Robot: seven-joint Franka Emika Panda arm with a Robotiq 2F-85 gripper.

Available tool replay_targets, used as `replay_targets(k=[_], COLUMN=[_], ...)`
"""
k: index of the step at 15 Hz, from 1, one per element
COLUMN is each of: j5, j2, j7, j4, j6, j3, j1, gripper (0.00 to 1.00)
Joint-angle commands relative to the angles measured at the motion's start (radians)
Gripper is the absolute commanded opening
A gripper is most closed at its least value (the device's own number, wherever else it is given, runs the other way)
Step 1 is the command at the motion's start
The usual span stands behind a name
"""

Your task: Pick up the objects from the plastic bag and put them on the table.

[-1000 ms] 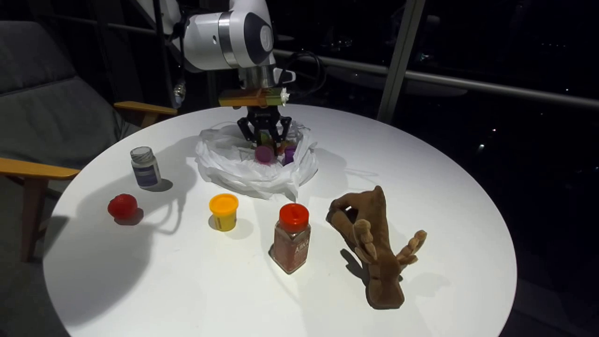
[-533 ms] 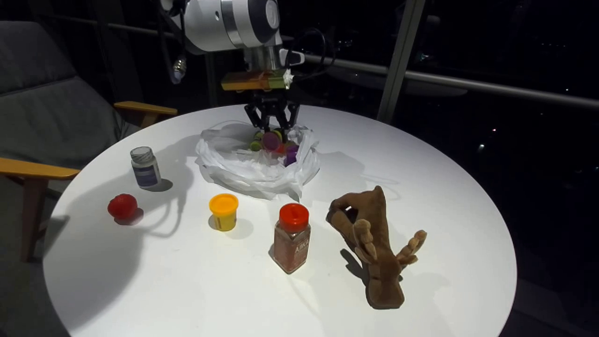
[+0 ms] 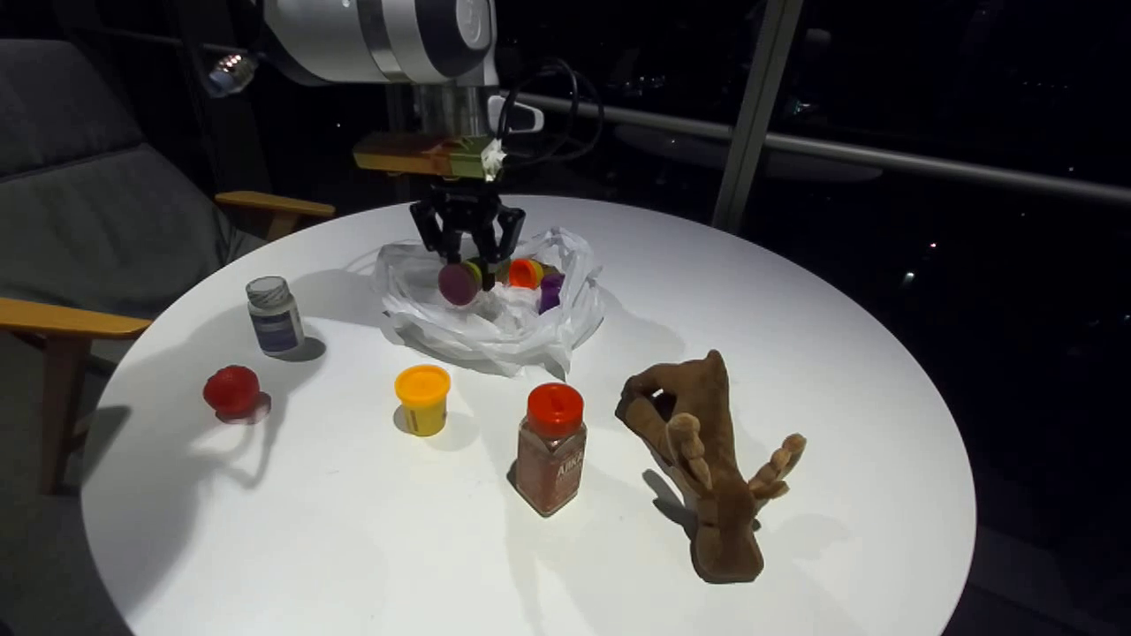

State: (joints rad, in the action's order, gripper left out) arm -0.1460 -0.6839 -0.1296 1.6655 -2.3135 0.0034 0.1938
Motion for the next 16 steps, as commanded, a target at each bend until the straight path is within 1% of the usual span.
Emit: replay_targets(k=[1, 4, 6, 9, 14, 16], j5=[0.036, 0.017, -0.005, 0.015, 0.035, 0.074], j2=[0.174, 0.274, 0.351, 0.484, 0.724, 0.801], j7=[-0.046, -0.097, -0.145, -0.166, -0.127, -0.088], j4=[0.246, 0.402, 0.509, 0.675, 0.962, 1.060], j6=[-0.200, -0.318, -0.341, -0.324, -0.278, -0.257], j3=[0.019, 0.001, -0.020, -0.004, 0.037, 0.061], j1=[-0.009, 0.010, 0.026, 0.010, -0.017, -0.020], gripper=[0.19, 0.19, 0.19, 0.19, 0.19, 0.19])
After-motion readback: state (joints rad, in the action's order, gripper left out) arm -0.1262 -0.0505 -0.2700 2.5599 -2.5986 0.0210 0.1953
